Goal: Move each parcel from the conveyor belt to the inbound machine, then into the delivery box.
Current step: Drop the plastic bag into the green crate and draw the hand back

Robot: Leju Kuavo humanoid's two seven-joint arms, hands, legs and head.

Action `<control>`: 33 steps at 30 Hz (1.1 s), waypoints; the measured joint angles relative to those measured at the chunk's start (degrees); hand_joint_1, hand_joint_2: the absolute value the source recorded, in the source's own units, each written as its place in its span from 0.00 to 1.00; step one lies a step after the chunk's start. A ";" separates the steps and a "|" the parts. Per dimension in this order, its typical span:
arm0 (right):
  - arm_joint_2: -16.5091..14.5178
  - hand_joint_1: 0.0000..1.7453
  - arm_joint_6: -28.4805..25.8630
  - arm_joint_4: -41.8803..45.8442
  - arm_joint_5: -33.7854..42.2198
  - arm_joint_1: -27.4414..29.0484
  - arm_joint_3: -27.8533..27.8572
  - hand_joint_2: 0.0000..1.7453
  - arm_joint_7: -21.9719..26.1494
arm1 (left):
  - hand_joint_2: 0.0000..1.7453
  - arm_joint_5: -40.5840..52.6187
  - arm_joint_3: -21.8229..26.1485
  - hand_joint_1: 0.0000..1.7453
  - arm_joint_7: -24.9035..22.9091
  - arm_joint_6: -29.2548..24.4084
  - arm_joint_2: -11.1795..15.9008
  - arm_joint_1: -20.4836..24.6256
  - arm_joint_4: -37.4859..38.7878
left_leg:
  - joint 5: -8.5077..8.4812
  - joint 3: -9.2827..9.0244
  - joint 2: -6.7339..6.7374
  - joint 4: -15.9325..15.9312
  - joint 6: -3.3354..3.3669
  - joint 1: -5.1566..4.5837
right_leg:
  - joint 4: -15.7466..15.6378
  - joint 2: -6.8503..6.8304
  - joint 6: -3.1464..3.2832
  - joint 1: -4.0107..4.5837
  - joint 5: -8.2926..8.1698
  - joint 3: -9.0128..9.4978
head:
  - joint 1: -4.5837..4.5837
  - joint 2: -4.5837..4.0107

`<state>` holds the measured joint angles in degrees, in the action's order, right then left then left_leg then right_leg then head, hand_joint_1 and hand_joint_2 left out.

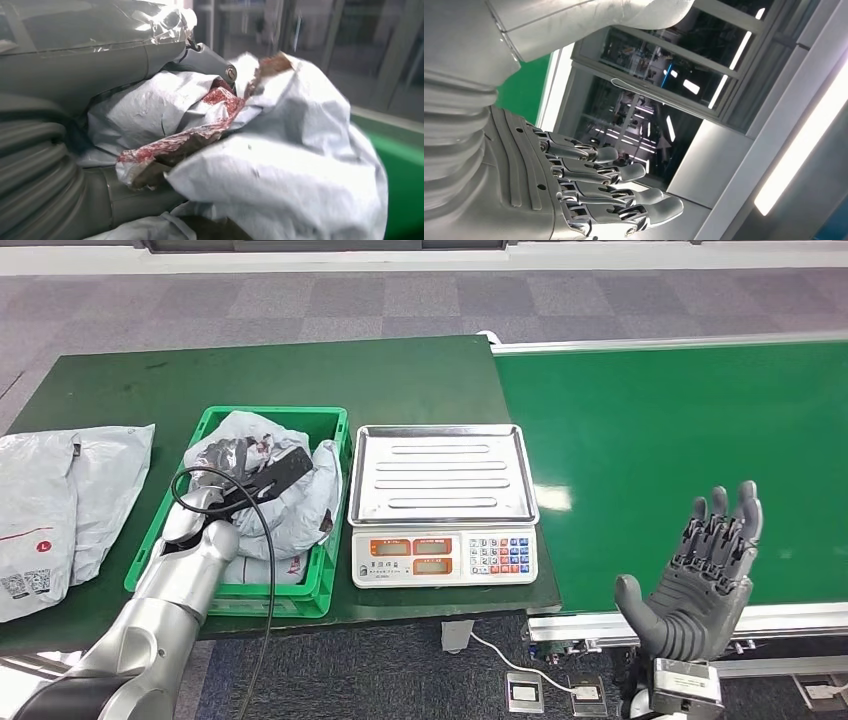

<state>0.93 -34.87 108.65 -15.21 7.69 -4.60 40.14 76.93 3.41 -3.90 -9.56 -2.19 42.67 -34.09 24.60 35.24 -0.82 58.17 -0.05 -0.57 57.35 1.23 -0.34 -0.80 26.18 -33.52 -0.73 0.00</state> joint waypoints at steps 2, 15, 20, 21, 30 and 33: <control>-0.25 0.00 0.57 -0.01 -0.16 -0.11 0.40 1.00 -0.01 | 1.00 0.02 -0.69 1.00 0.16 4.62 0.40 1.01 1.88 | 0.03 -0.04 0.00 0.00 0.01 -0.01 | -0.01 -0.02 -0.02 -0.01 0.01 0.05 | -0.01 0.00; -3.72 0.00 4.63 -1.32 -3.42 -2.18 4.03 0.25 -3.41 | 0.50 -15.54 -0.56 0.00 12.32 -2.32 0.80 1.94 5.20 | -0.02 -0.29 -0.03 -0.01 0.00 0.00 | 0.02 -0.10 0.00 0.01 0.01 0.28 | -0.01 0.00; -4.11 0.00 5.60 -4.16 -3.26 -4.50 5.00 1.00 -4.71 | 1.00 -37.03 2.87 0.00 27.30 -7.30 -0.86 -1.99 -3.54 | -0.02 -0.24 -0.08 -0.01 0.01 -0.01 | 0.01 -0.09 -0.01 0.00 0.01 0.28 | -0.01 0.00; -4.10 0.00 5.61 -4.95 -2.79 -4.86 5.02 1.00 -4.52 | 1.00 -40.75 3.09 0.00 29.29 -8.99 -1.17 -3.04 -5.76 | -0.01 -0.23 -0.08 0.00 0.01 -0.01 | 0.00 -0.09 -0.01 -0.01 0.01 0.27 | -0.01 0.00; -4.03 0.00 5.96 -10.05 -1.62 -7.28 5.03 1.00 -3.82 | 1.00 -50.27 3.27 0.00 34.73 -20.09 -2.11 -10.38 -21.47 | 0.07 -0.17 -0.17 -0.01 0.02 0.00 | -0.03 -0.13 0.01 0.01 0.10 0.21 | -0.02 0.00; -4.03 0.00 6.04 -10.72 -1.62 -7.61 5.03 1.00 -3.89 | 1.00 -50.51 3.27 0.00 35.09 -21.06 -2.11 -11.24 -23.45 | 0.06 -0.16 -0.18 -0.01 0.02 0.01 | -0.01 -0.15 0.01 0.02 0.11 0.21 | -0.01 0.00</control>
<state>-3.10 -28.83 97.93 -16.82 0.08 0.44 36.25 26.41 6.69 31.19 -30.62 -4.31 31.43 -57.54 24.66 35.08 -1.00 58.16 -0.03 -0.56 57.34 1.08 -0.33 -0.78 26.29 -33.31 -0.74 0.00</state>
